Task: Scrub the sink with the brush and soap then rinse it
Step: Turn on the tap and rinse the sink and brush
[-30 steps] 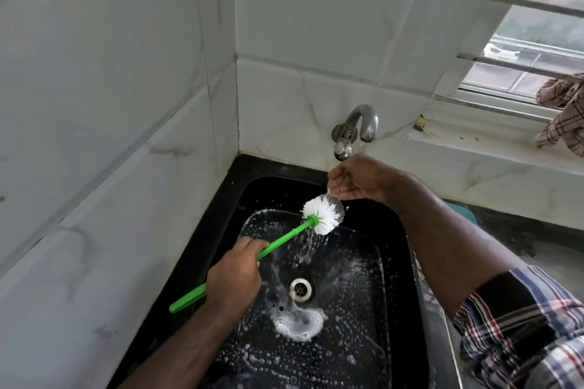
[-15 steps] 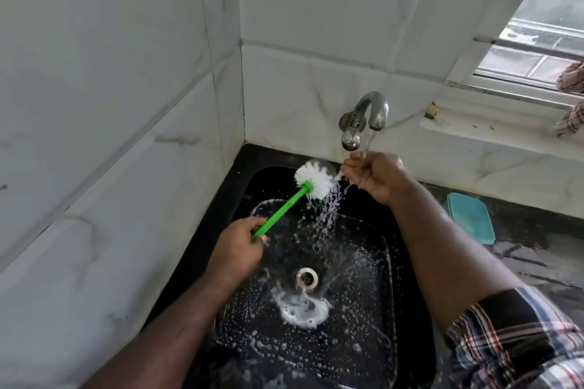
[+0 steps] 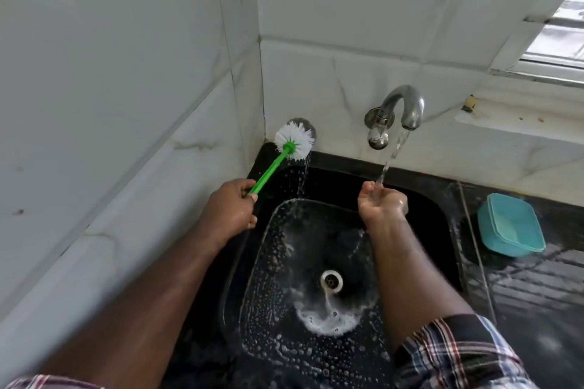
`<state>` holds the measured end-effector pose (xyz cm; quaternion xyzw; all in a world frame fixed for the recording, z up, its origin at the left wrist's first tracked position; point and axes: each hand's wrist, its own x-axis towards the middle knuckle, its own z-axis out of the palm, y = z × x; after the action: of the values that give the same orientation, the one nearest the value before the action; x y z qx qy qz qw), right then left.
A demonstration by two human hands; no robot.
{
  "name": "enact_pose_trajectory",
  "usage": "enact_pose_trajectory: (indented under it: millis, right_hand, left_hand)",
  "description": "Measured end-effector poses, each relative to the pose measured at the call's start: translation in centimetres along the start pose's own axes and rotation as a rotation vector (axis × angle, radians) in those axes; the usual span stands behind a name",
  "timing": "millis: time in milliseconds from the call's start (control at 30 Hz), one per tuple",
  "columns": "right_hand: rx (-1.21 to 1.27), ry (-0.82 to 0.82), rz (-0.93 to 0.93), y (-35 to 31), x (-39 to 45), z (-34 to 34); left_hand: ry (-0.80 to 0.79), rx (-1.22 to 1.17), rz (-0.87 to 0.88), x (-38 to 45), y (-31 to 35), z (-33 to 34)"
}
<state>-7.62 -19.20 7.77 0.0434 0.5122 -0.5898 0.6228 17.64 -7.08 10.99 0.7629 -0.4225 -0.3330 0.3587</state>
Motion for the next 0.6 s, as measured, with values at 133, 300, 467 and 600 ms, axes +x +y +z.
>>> enact_pose_trajectory:
  millis: [133, 300, 467, 600]
  right_hand:
    - [-0.165, -0.29, 0.054, 2.1, -1.9, 4.5]
    - [-0.463, -0.38, 0.081, 2.2, -1.7, 4.6]
    - [-0.132, -0.153, 0.115, 0.7, 0.2, 1.1]
    - [0.13, -0.113, 0.153, 0.3, 0.2, 0.0]
  left_hand:
    - [0.022, -0.024, -0.044, 0.9, 0.4, -0.3]
    - [0.027, -0.045, -0.087, 1.4, 0.4, -0.5]
    - [0.026, -0.094, -0.108, 1.6, 0.0, -0.2]
    - [0.028, -0.091, -0.111, 1.5, -0.1, 0.1]
